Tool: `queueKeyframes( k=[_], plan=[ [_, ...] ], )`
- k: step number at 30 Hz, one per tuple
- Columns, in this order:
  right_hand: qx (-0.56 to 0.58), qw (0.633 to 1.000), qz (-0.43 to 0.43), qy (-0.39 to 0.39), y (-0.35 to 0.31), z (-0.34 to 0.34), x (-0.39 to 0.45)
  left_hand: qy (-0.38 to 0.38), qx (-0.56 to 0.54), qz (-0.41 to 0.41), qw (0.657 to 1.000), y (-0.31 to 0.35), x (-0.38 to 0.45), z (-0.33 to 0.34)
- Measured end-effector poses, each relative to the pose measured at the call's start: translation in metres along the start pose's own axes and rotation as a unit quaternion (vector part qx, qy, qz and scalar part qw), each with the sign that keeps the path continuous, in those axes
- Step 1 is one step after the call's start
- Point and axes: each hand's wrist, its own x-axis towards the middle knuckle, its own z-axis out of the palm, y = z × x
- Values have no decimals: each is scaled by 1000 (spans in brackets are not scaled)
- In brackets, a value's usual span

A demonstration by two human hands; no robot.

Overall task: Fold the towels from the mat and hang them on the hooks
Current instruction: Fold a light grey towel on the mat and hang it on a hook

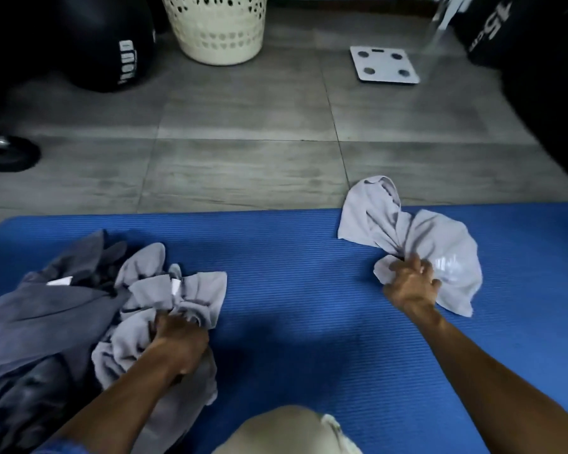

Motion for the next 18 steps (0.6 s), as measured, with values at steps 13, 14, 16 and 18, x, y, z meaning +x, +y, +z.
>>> queueKeyframes(
  k=[13,14,16,18],
  plan=[
    [347,924,-156,-34,-60,-37,-37,131,-233,122,956,9,-5,-93],
    [385,903,-183,-43,-68,-55,-51,129,-269,123,947,12,-13,-103],
    [441,869,-219,-57,-84,-99,-81,130,-343,125,922,19,-36,-124],
    [468,849,-238,-67,-96,-151,-111,140,-398,130,897,26,-70,-154]
  ],
)
